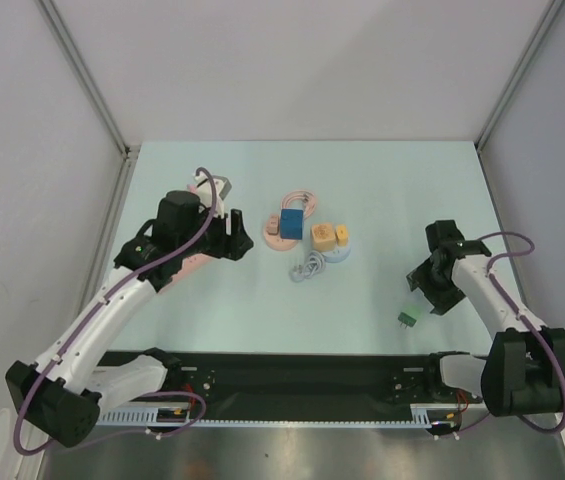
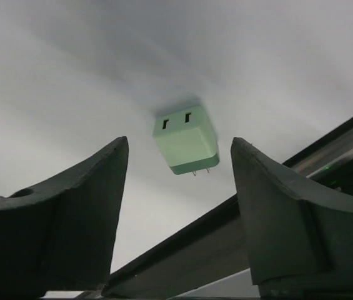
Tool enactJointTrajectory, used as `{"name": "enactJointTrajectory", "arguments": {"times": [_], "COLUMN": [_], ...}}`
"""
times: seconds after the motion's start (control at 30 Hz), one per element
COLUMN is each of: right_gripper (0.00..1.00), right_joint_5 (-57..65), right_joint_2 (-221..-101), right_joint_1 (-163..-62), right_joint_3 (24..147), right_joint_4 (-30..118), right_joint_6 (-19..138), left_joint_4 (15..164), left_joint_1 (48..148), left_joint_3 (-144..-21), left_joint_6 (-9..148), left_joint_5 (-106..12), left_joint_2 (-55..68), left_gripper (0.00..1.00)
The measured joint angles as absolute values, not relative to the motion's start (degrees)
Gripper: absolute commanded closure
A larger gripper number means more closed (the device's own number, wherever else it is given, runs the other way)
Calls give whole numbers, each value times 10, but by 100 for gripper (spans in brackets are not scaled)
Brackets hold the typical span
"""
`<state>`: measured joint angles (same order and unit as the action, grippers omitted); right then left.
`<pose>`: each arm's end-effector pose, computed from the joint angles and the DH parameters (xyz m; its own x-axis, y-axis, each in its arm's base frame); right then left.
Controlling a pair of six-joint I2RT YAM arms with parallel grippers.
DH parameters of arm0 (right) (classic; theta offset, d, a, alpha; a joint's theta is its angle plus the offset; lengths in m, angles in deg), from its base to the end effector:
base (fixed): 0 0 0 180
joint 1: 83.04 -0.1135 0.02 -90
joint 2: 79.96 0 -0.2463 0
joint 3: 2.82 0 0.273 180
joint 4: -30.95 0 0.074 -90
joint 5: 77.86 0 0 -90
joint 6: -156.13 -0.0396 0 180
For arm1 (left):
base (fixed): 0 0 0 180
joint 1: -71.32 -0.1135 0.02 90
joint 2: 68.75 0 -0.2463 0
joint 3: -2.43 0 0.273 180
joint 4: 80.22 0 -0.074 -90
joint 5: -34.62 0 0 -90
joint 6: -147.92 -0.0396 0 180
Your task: Insert the plug
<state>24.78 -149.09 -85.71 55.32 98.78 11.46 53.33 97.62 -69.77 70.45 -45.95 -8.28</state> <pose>0.2223 0.0017 0.1811 -0.5692 0.7704 -0.2873 0.7977 0.6021 0.0340 0.2292 -0.1205 0.3189 -0.6195 0.0674 -0.7821 0.4338 0.8598 -0.2694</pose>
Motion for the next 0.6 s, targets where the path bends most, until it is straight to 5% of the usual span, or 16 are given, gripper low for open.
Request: {"name": "enactJointTrajectory", "arguments": {"times": [0.07, 0.4, 0.6], "right_gripper": [39, 48, 34], "right_joint_5": [245, 259, 305], "right_joint_2": [-1494, -1548, -1575], "right_joint_1": [-879, -995, -1048], "right_joint_3": [546, 535, 552], "right_joint_4": [974, 936, 945], "right_joint_6": [113, 107, 97], "left_joint_4": [547, 567, 570], "left_joint_1": [976, 974, 967], "left_joint_3": [-680, -662, -662], "left_joint_6": [705, 709, 709], "left_joint_5": [-459, -445, -445], "left_joint_2": [-90, -83, -98], "left_gripper": [24, 22, 19]}}
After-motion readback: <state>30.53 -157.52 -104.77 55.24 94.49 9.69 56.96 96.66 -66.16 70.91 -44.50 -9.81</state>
